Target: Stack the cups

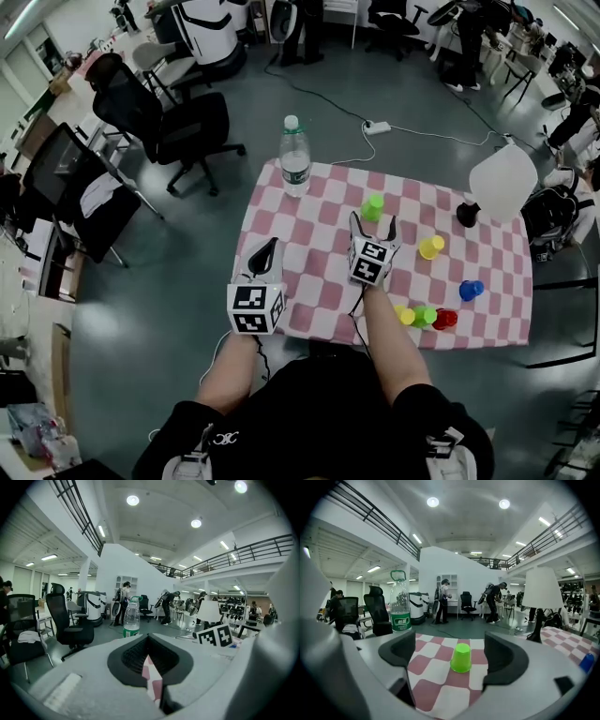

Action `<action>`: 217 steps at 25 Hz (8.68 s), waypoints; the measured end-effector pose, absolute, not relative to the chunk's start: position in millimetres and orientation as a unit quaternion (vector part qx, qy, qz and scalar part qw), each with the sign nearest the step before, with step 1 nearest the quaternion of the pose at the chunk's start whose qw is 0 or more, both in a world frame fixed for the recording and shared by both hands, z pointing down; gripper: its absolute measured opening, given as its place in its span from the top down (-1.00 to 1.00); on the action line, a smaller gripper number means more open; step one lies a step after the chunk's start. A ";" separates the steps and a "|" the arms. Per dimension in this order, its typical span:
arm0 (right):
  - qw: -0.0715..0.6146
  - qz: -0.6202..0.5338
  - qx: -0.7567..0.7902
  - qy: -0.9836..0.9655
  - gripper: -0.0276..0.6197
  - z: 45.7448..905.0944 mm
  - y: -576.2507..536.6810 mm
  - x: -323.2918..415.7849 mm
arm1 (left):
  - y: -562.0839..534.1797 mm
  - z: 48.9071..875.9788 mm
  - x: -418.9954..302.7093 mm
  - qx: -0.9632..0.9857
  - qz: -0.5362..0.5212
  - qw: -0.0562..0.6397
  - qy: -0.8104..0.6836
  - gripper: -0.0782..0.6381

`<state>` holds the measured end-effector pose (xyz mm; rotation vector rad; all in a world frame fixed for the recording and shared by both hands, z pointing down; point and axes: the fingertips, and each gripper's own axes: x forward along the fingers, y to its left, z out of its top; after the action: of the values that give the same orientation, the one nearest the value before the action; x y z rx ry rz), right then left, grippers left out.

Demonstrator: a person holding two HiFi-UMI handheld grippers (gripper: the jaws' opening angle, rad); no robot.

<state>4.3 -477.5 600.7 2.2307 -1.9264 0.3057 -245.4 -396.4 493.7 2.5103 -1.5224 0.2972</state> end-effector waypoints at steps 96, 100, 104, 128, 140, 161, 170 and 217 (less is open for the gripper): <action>0.191 0.149 0.670 -0.702 0.18 605.9 -197.7 129.5 | -254.5 496.7 -14.8 0.916 0.107 0.094 -0.376 0.74; 0.200 0.167 0.659 -0.705 0.18 628.5 -192.8 126.5 | -251.0 500.2 -20.2 0.910 0.114 0.097 -0.386 0.74; 0.210 0.182 0.651 -0.706 0.18 647.1 -187.9 123.6 | -248.1 501.2 -21.1 0.908 0.119 0.097 -0.391 0.74; 0.179 0.151 0.635 -0.736 -0.14 661.4 -179.3 116.5 | -230.9 499.4 -14.0 0.907 0.117 0.093 -0.393 0.74; 0.000 0.009 0.750 -0.662 0.85 498.1 -170.3 170.9 | -230.4 479.8 6.3 0.921 0.101 0.074 -0.370 0.74; -0.002 -0.030 0.762 -0.647 0.91 435.2 -164.3 179.8 | -230.6 446.4 13.7 0.932 0.074 0.050 -0.351 0.74; 0.093 -0.048 0.688 -0.718 0.91 439.2 -193.6 227.3 | -229.9 438.7 53.1 0.920 0.077 0.032 -0.383 0.74; 0.625 -0.033 0.091 -0.775 -0.14 743.2 -402.6 219.5 | -201.5 525.4 -46.1 0.714 0.143 0.144 -0.671 0.74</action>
<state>219.5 -402.6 743.2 0.2087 -1.7775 -0.0753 -46.1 -201.5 525.4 2.0572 -1.9332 0.4112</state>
